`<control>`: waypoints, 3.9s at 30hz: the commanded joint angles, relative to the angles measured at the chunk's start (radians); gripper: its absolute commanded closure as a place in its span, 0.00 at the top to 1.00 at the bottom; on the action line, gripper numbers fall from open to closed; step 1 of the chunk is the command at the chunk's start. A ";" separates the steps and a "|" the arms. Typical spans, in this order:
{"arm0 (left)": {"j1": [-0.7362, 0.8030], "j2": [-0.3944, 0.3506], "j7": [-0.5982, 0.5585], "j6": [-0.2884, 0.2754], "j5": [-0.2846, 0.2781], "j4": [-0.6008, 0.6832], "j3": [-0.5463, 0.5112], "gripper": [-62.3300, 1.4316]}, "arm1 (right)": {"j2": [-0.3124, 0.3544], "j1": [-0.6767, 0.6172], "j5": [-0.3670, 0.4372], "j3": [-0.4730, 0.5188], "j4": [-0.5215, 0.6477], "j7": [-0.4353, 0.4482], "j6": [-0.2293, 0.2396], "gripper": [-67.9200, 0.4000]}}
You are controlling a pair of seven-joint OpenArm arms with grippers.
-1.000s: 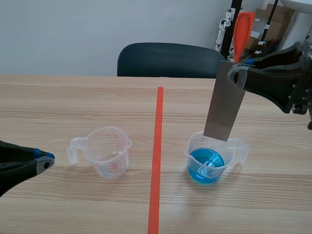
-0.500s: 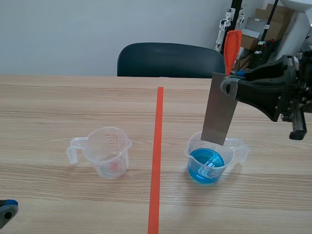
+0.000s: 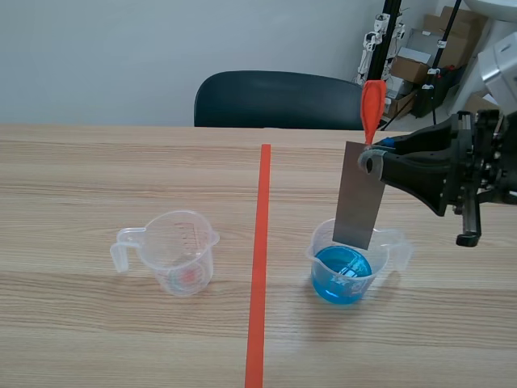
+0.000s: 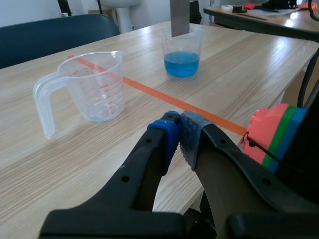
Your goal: Do the redox reaction experiment. lower the plate into the blue solution
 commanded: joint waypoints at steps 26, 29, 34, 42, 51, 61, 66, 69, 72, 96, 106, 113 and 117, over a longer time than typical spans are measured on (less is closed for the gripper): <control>0.003 0.257 -0.062 0.046 0.141 0.095 -0.145 1.00 | -0.120 0.014 -0.092 -0.020 -0.119 0.039 0.000 0.01; -0.017 0.257 -0.062 0.046 0.142 0.097 -0.143 1.00 | -0.127 0.014 -0.104 -0.028 -0.129 0.047 0.000 0.01; -0.041 0.257 -0.062 0.014 0.142 0.094 -0.142 1.00 | -0.129 0.014 -0.106 -0.032 -0.148 0.071 0.000 0.01; -0.040 0.263 -0.062 -0.060 0.150 0.094 -0.142 1.00 | -0.131 -0.013 -0.187 -0.032 -0.179 0.145 -0.018 0.01; -0.040 0.263 -0.062 -0.116 0.164 0.094 -0.142 1.00 | -0.131 -0.031 -0.230 -0.032 -0.202 0.204 -0.061 0.01; -0.040 0.262 -0.062 -0.116 0.164 0.094 -0.142 1.00 | -0.174 -0.042 -0.313 -0.032 -0.252 0.253 -0.117 0.01; -0.040 0.263 -0.062 -0.116 0.164 0.094 -0.142 1.00 | -0.184 -0.058 -0.340 -0.032 -0.258 0.267 -0.146 0.01; -0.040 0.262 -0.062 -0.116 0.165 0.094 -0.142 1.00 | -0.190 -0.063 -0.350 -0.032 -0.259 0.270 -0.155 0.01; -0.040 0.262 -0.062 -0.116 0.165 0.093 -0.142 1.00 | -0.192 -0.063 -0.355 -0.032 -0.259 0.282 -0.158 0.01; -0.040 0.262 -0.062 -0.116 0.164 0.093 -0.142 1.00 | -0.189 -0.063 -0.355 -0.031 -0.259 0.307 -0.158 0.02; -0.040 0.262 -0.062 -0.116 0.164 0.093 -0.142 1.00 | -0.189 -0.064 -0.355 -0.031 -0.259 0.306 -0.158 0.02; -0.040 0.263 -0.062 -0.116 0.164 0.093 -0.142 1.00 | -0.189 -0.069 -0.355 -0.031 -0.259 0.306 -0.158 0.02; -0.040 0.263 -0.062 -0.116 0.164 0.093 -0.142 1.00 | -0.189 -0.069 -0.355 -0.031 -0.259 0.306 -0.158 0.02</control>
